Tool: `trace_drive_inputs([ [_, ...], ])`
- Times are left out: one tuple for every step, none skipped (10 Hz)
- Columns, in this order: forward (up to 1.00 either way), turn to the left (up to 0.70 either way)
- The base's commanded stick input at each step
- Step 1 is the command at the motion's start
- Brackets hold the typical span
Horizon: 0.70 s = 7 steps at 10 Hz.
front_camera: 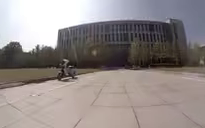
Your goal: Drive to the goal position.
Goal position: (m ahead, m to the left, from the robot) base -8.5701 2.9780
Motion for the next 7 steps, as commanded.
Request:
trace_drive_inputs([
  [0.6,0.0],
  [0.5,0.0],
  [0.2,0.0],
  [0.07,0.0],
  [0.06,0.0],
  [0.05,0.0],
  [0.04,0.0],
])
